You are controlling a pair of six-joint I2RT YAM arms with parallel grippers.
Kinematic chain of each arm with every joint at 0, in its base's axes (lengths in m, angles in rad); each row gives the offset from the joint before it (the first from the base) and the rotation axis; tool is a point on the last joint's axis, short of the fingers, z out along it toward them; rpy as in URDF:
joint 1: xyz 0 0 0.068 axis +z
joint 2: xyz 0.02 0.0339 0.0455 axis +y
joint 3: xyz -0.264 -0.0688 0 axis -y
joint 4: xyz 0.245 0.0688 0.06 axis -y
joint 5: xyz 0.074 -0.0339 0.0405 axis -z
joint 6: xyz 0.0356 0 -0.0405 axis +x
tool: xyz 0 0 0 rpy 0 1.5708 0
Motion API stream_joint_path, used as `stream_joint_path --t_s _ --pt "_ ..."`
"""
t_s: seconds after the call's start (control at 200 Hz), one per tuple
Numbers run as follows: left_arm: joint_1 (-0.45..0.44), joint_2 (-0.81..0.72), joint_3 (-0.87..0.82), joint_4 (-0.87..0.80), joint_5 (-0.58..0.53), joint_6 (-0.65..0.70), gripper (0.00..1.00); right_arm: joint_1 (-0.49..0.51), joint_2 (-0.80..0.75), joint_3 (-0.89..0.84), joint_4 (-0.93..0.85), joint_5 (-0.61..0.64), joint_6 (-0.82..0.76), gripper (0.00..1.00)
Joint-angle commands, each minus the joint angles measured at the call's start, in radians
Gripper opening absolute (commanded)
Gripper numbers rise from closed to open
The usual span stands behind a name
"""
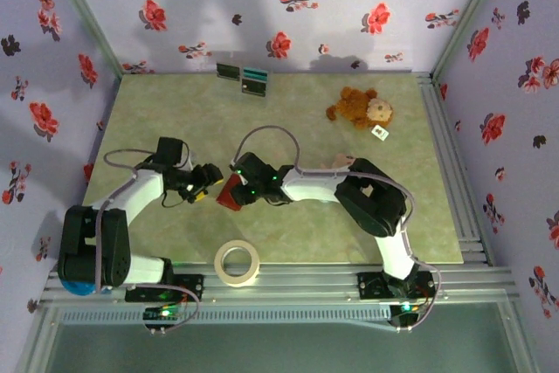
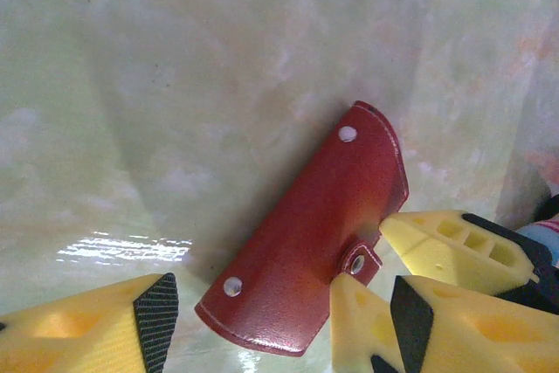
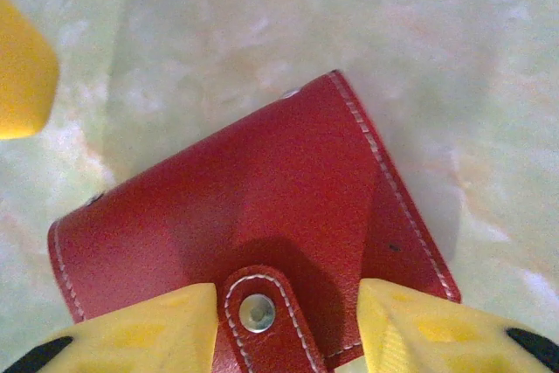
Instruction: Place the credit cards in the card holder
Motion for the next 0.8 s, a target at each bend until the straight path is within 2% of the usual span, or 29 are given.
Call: stream_joint_path --t_s 0.0,0.155,0.275,0.43,0.59,0.71,0.795 --pt "-0.01 0.033 0.031 0.015 0.009 0.023 0.67 0.008 0.006 0.009 -0.116 0.11 -0.103 0.44" --pt "-0.067 0.084 0.03 0.065 0.048 0.019 0.67 0.002 -0.052 -0.026 -0.22 0.302 -0.084 0.44" --pt "-0.111 0.121 0.034 0.108 0.089 0.003 0.66 -0.025 -0.11 -0.092 -0.235 0.372 -0.024 0.49" --pt "-0.138 0.132 0.029 0.161 0.118 -0.029 0.63 -0.083 -0.207 -0.153 -0.242 0.343 0.043 0.5" --pt "-0.142 0.126 0.041 0.176 0.15 -0.052 0.6 -0.154 -0.288 -0.17 -0.204 0.153 0.068 0.55" --pt "-0.142 0.113 0.075 0.136 0.144 -0.038 0.6 -0.185 -0.311 -0.13 -0.231 0.187 0.037 0.56" --pt "-0.141 0.088 0.101 0.075 0.087 -0.026 0.62 -0.235 -0.308 -0.08 -0.254 0.17 0.057 0.57"
